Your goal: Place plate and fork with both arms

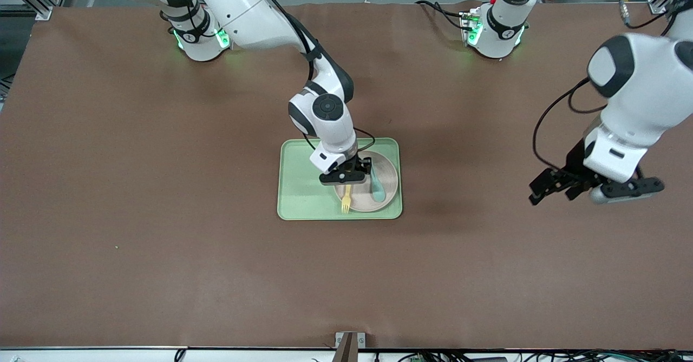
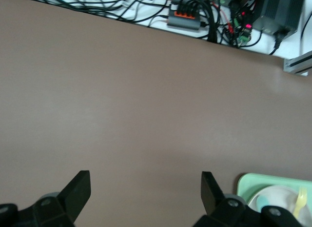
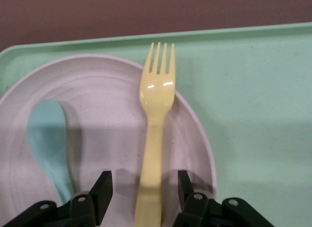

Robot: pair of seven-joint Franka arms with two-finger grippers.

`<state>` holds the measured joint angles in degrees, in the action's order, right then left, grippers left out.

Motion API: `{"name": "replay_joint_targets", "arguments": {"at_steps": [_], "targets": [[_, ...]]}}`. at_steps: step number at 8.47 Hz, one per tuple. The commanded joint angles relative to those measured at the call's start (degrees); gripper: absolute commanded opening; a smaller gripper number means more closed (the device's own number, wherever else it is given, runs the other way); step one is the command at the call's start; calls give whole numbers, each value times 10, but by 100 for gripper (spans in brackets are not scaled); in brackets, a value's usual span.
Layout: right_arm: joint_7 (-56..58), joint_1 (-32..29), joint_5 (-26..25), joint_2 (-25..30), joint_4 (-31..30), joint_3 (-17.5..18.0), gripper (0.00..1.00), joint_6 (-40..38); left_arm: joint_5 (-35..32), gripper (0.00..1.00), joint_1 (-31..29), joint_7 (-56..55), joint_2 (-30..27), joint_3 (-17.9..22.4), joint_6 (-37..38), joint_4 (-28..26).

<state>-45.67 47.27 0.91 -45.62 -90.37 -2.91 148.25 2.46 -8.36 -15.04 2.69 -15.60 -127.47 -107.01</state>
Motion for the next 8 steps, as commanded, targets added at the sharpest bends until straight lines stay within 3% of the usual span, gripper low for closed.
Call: {"name": "replay_joint_targets", "arguments": {"at_steps": [1,3,4,5,8], "targets": [[-8,5,-9,-8,12,-9,59,-5,-11,100,91,15,-78,94,88,-16],[-30,22,-12,-8,12,-22,46,-34,-12,100,159,45,-129,167,164,-17],[-32,68,-14,-8,12,-68,46,-58,-12,100,157,48,-145,168,191,-16],[-44,72,-14,-8,12,-72,45,-59,-14,100,154,52,-140,167,221,-1],[-57,73,-13,-7,13,-71,22,-59,-24,100,145,97,-42,167,302,140]]}}
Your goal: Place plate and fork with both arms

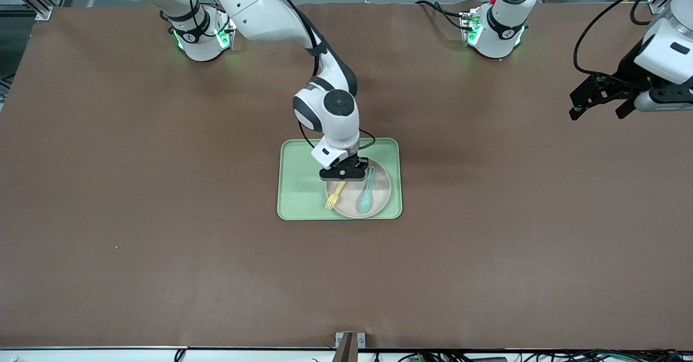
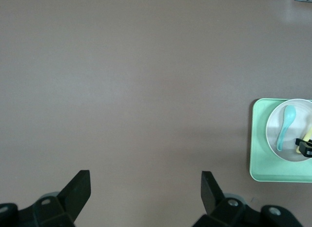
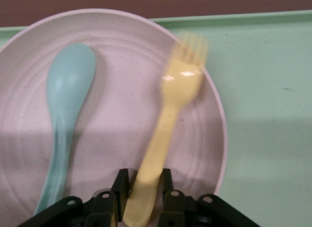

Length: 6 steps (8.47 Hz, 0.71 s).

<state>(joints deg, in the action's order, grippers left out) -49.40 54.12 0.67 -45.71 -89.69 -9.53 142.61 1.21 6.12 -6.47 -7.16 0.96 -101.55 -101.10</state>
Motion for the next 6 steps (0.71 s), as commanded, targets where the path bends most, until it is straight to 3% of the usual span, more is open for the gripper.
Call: {"name": "replay_joint_targets", "arguments": {"at_steps": [1,6], "targets": [[-27,5,-10,-6,7,-5,16,-2,-5,100,-1,13,71,2,50,99],[-65,8,-2,15,6,-4,3,-8,-10,100,-1,72,43,2,29,63]]}}
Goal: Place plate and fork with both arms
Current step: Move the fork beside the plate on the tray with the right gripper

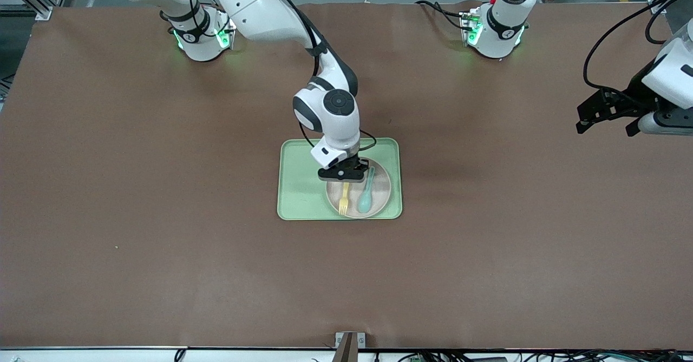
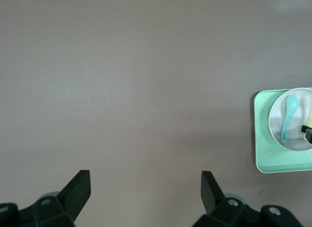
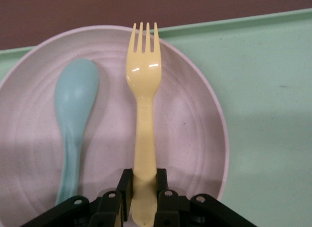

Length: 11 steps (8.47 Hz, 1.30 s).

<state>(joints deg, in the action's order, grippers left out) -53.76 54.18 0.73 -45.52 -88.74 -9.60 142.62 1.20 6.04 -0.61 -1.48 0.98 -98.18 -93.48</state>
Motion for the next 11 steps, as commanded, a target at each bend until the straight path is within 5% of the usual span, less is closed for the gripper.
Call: {"name": "replay_joint_targets", "arguments": {"at_steps": [1,3,6,11], "targets": [[-21,8,-2,20,-4,-3,3,-22,-9,100,-2,14,-13,2,-5,-12],[-15,-4,-3,66,-21,-5,3,-75,-10,100,-1,11,-10,2,-7,-8],[68,-58,-1,156,-132,-2,3,-76,-13,100,-1,6,-8,2,-25,-7],[152,-97,1,170,-218,3,2,-33,-23,100,1,11,-6,1,-25,-1]]}}
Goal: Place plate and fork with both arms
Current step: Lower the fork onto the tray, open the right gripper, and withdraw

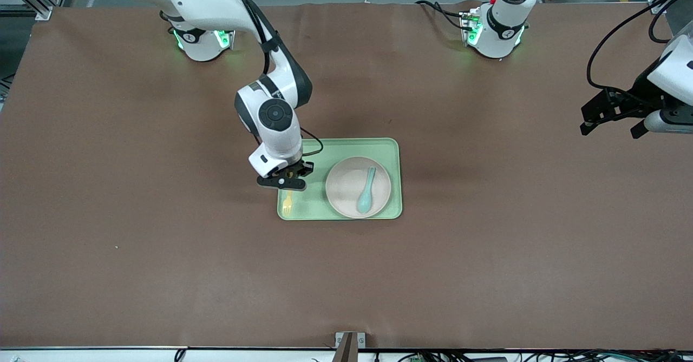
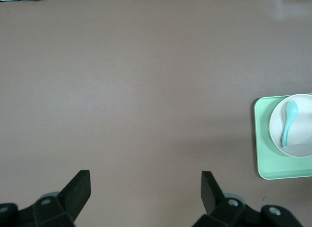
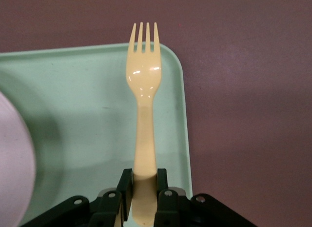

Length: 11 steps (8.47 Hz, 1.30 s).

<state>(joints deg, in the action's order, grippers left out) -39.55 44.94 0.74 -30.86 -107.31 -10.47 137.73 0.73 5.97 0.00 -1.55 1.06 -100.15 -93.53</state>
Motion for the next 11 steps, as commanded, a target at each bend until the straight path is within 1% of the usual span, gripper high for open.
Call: {"name": "replay_joint_targets", "arguments": {"at_steps": [1,3,4,5,6,7,8,9,10,11], "targets": [[11,-6,0,19,-34,22,2,17,-18,100,2,6,-6,0,-5,-1],[10,-6,1,12,-35,37,3,18,-18,100,1,6,-6,0,-10,-1],[10,-6,6,11,-35,37,4,18,-18,100,1,6,-7,1,-12,-1],[11,-6,6,4,-35,38,11,17,-19,100,1,6,-7,1,-12,-2],[11,-2,6,-6,-34,38,61,17,-21,100,1,6,-7,1,-12,-2],[11,-2,6,-8,-34,38,88,15,-25,100,1,6,-7,1,-12,-2],[8,-2,6,-7,-35,38,100,9,-25,100,1,6,-7,0,-12,-1],[6,-6,6,-3,-33,38,100,-10,-25,100,1,6,-8,0,-13,-1],[5,-17,11,30,-33,38,100,-42,-25,100,1,6,-8,0,-13,-1],[11,-49,27,86,-31,40,100,-99,-24,100,1,5,-8,1,-14,-1]]}}
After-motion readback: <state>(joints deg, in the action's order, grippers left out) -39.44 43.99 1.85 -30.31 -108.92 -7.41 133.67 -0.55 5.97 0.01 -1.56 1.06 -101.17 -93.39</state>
